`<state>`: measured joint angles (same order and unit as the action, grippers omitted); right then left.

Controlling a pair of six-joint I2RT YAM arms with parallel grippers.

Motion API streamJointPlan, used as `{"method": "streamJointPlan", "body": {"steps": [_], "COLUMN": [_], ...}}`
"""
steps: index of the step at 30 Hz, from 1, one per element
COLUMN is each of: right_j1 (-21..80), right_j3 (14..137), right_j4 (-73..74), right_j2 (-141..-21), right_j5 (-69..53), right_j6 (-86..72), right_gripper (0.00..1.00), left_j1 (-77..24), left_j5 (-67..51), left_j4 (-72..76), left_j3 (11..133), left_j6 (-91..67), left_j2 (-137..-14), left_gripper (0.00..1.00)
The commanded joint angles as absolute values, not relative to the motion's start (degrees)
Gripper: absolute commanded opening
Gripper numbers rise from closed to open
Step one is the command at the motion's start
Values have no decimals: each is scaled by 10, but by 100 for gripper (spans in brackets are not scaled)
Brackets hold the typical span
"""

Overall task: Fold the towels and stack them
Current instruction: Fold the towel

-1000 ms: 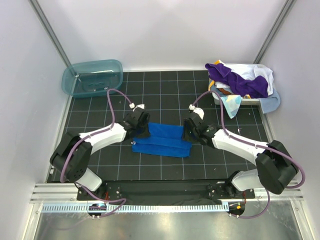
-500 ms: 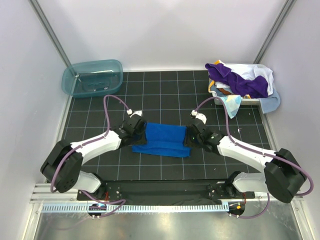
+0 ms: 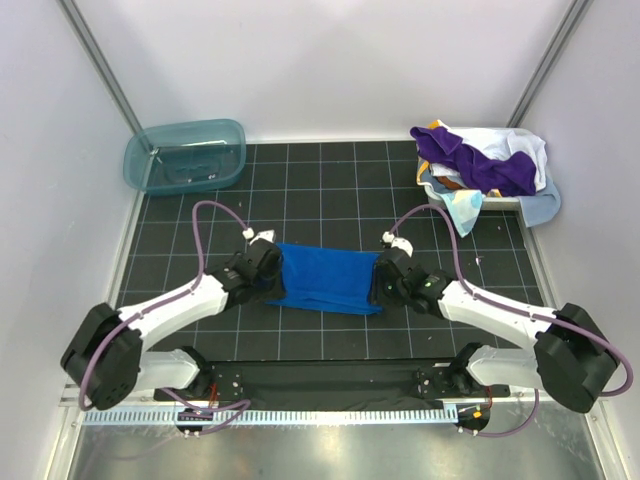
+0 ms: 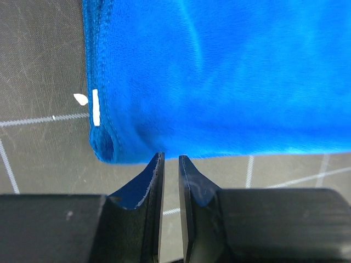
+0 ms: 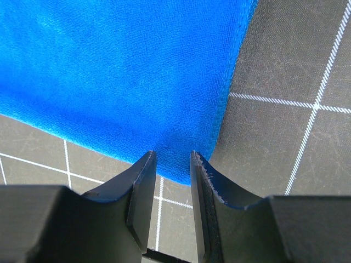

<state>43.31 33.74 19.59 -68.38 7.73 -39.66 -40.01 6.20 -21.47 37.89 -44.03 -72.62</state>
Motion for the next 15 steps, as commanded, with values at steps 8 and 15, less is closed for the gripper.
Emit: {"method": "streamJointPlan", "body": {"steps": [8, 15], "right_j1": [438, 439], "right_j3": [367, 345], "right_j4": [204, 182], "right_j2": [-668, -715], "right_j5": [83, 69], "right_j6": [-401, -422], "right_gripper": [38, 38], "left_j1": [-402, -402], "left_j5": [68, 83], "left_j4": [-261, -235], "left_j3": [446, 446], "left_j6": [-459, -452], "left_j2": [-663, -776], "left_gripper": [26, 19]}}
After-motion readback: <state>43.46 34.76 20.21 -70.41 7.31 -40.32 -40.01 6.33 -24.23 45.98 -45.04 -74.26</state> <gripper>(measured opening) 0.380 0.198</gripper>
